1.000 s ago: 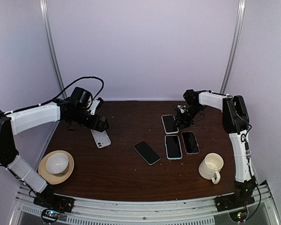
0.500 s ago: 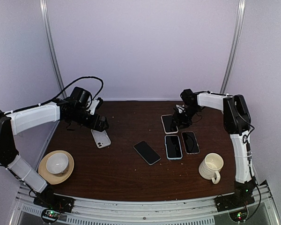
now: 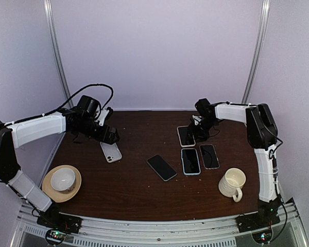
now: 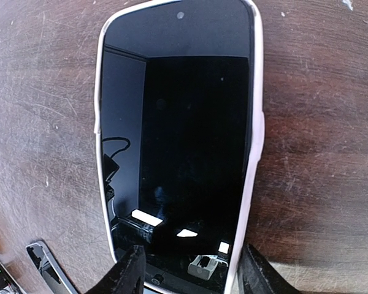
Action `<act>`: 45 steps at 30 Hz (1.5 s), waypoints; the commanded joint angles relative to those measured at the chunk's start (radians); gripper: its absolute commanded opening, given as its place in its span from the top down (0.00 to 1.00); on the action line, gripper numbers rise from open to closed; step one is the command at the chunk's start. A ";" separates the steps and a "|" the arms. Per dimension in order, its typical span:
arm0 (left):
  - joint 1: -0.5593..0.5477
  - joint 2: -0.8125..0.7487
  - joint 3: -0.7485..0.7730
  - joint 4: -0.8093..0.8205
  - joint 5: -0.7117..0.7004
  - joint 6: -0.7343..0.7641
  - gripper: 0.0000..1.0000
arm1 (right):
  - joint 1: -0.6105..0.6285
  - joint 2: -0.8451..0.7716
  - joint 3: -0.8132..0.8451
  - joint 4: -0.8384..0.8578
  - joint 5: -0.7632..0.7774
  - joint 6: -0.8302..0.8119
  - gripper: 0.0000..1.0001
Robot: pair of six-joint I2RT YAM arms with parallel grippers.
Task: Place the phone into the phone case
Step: Place the phone with the phone case at the center of the board, then move the phone case to the center of the board.
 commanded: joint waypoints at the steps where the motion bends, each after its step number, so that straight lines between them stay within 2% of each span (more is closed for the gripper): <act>1: 0.011 0.008 0.026 0.010 0.018 -0.011 0.02 | 0.028 0.005 0.001 -0.021 0.018 0.027 0.45; 14: 0.017 0.034 0.024 0.009 0.030 -0.015 0.02 | 0.056 -0.050 0.012 -0.073 0.109 0.000 0.33; 16: 0.023 0.055 0.027 0.010 0.045 -0.016 0.02 | 0.056 -0.066 0.012 -0.089 0.125 -0.013 0.24; 19: 0.026 0.107 0.049 -0.020 0.057 -0.014 0.03 | 0.058 -0.096 0.008 -0.100 0.146 -0.026 0.17; 24: 0.026 0.197 0.092 -0.073 0.101 0.022 0.16 | 0.073 -0.163 0.004 -0.136 0.191 -0.061 0.13; 26: 0.022 0.231 0.098 -0.074 0.112 0.032 0.25 | 0.081 -0.193 -0.011 -0.142 0.199 -0.076 0.13; 31: -0.018 0.324 0.154 -0.134 0.063 0.058 0.40 | 0.091 -0.277 -0.084 -0.134 0.220 -0.092 0.13; 35: -0.052 0.386 0.189 -0.159 0.022 0.080 0.44 | 0.093 -0.338 -0.155 -0.107 0.220 -0.093 0.12; 40: -0.061 0.469 0.232 -0.199 0.006 0.082 0.54 | 0.093 -0.387 -0.216 -0.092 0.217 -0.094 0.12; 42: -0.062 0.488 0.237 -0.203 -0.002 0.080 0.60 | 0.093 -0.403 -0.237 -0.085 0.216 -0.095 0.12; 45: -0.071 0.491 0.235 -0.212 -0.006 0.084 0.77 | 0.093 -0.424 -0.260 -0.082 0.215 -0.096 0.12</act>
